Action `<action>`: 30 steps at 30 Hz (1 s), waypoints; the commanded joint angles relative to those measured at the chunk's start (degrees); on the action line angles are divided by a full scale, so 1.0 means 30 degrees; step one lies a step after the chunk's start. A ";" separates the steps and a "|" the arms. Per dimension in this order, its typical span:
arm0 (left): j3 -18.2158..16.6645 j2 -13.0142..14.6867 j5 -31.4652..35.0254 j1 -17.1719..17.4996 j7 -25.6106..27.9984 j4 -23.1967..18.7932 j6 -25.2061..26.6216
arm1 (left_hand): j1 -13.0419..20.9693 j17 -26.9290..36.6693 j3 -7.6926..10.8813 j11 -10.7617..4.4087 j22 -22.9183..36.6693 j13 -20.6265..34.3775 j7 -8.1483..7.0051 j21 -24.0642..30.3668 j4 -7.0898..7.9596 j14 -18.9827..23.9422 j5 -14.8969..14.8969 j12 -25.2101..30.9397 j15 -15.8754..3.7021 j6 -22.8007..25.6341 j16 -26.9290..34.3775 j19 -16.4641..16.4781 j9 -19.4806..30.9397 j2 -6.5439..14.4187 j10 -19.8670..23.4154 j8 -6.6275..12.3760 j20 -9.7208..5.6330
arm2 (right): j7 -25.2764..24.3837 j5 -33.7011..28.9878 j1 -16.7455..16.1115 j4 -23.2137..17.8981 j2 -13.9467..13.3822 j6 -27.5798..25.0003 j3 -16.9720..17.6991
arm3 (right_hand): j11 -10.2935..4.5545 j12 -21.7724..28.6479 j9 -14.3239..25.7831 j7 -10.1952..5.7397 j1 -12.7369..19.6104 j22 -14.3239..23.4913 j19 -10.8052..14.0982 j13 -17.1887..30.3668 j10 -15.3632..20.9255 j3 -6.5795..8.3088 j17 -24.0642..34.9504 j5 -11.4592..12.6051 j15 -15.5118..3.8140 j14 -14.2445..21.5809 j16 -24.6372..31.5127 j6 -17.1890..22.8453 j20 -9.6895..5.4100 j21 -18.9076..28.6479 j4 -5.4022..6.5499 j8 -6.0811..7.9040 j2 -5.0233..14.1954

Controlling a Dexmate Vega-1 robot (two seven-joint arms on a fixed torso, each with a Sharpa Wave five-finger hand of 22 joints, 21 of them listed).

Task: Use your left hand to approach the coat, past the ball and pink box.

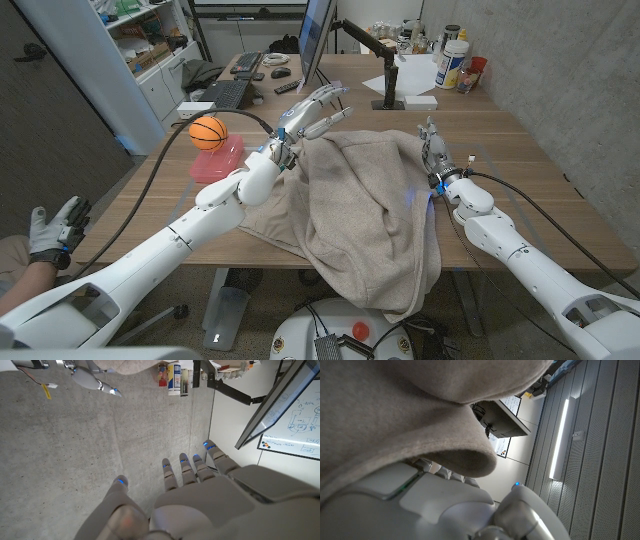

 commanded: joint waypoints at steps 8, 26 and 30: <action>0.0506 -0.0130 0.0488 -0.0278 -0.0800 0.0092 0.0270 | 0.0023 0.0066 -0.0019 -0.0006 0.0054 0.0113 -0.0012 -0.0014 -0.0043 0.0020 0.0155 -0.0134 -0.1429 -0.0104 -0.0113 -0.0005 0.0102 -0.0168 0.0004 -0.0063 -0.0112 | 0.0395 -0.0033 0.0109 0.0190 -0.0005 0.0245 -0.0074 | 0.0044 -0.0061 0.0013 0.0050 0.0123 0.0081 0.0020 0.0037 -0.0023 -0.0162 -0.0023 0.0162 0.0086 -0.0565 0.0089 0.0014 -0.0148 0.0047 0.0017 -0.0026 0.0265; 0.1037 -0.0379 0.0474 -0.0752 -0.1509 0.0496 -0.0024 | 0.0045 0.0069 -0.0039 -0.0038 0.0057 0.0117 0.0000 -0.0014 -0.0068 0.0039 0.0249 -0.0162 -0.1454 -0.0032 -0.0106 -0.0016 0.0104 -0.0141 0.0039 -0.0074 -0.0142 | 0.0489 -0.0019 0.0101 0.0125 -0.0090 0.0175 -0.0083 | 0.0161 -0.0072 0.0012 0.0081 0.0199 0.0078 -0.0016 0.0037 -0.0020 -0.0186 -0.0107 0.0163 0.0098 -0.0563 0.0087 0.0072 -0.0130 0.0034 -0.0035 -0.0022 0.0304; 0.1185 -0.0424 0.0635 -0.0869 -0.1591 0.0566 -0.0073 | 0.0046 0.0070 -0.0043 -0.0009 0.0058 0.0118 -0.0014 -0.0014 -0.0071 0.0037 0.0262 -0.0168 -0.1458 -0.0011 -0.0107 -0.0016 0.0104 -0.0139 0.0037 -0.0071 -0.0145 | 0.0507 -0.0040 0.0121 0.0169 -0.0070 0.0229 -0.0093 | 0.0155 -0.0075 0.0012 0.0085 0.0205 0.0078 -0.0022 0.0037 -0.0022 -0.0193 -0.0119 0.0162 0.0114 -0.0576 0.0083 0.0090 -0.0120 0.0032 -0.0041 -0.0018 0.0307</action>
